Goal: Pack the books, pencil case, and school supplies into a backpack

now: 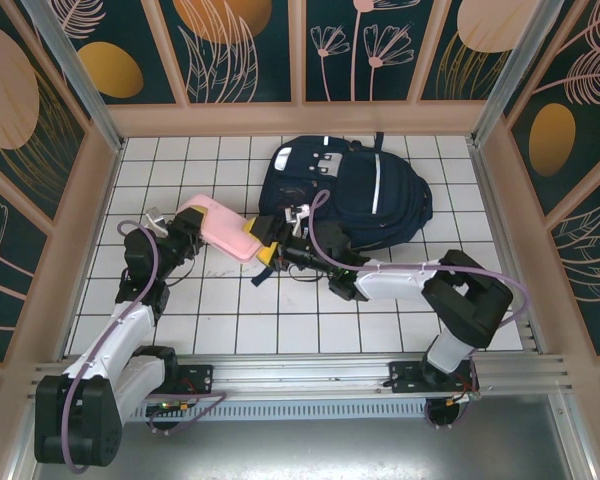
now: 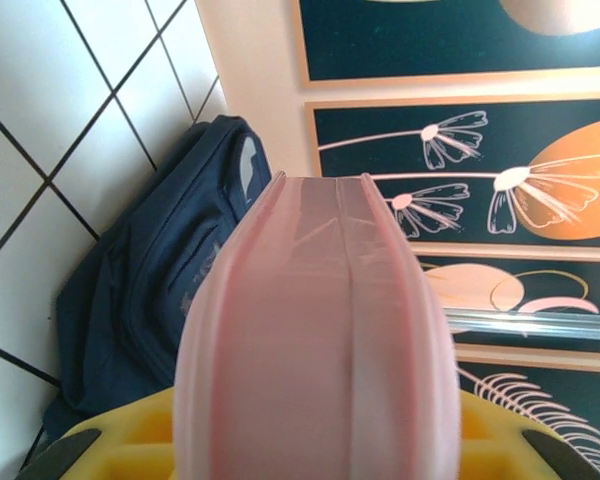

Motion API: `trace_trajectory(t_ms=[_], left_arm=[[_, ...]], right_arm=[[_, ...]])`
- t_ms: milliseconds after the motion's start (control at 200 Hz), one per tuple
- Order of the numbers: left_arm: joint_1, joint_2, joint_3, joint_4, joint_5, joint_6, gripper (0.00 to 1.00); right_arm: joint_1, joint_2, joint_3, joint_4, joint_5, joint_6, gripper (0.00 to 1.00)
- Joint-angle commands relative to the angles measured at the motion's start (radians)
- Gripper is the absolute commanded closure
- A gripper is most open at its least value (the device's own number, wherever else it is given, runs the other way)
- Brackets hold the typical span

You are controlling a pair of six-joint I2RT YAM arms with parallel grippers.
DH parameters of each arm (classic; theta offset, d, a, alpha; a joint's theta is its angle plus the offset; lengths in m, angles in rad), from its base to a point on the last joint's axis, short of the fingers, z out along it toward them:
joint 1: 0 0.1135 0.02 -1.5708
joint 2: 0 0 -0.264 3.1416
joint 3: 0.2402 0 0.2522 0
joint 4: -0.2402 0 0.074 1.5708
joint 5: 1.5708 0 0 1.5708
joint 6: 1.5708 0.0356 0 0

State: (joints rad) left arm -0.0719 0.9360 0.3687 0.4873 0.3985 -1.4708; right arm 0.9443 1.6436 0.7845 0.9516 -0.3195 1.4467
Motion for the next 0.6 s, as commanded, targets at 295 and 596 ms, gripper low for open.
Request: trace_trajectory(t_ms=[295,596], left_arm=[[-0.009,0.000,-0.007,0.085,0.024,-0.021,0.64],[-0.011,0.011,0.105,-0.060,0.056,0.183,0.27]], right_arm=[[0.018,0.078,0.011,0.184,0.046,0.080,0.65],[-0.034,-0.072,-0.047,0.028,0.108,-0.029,0.71]])
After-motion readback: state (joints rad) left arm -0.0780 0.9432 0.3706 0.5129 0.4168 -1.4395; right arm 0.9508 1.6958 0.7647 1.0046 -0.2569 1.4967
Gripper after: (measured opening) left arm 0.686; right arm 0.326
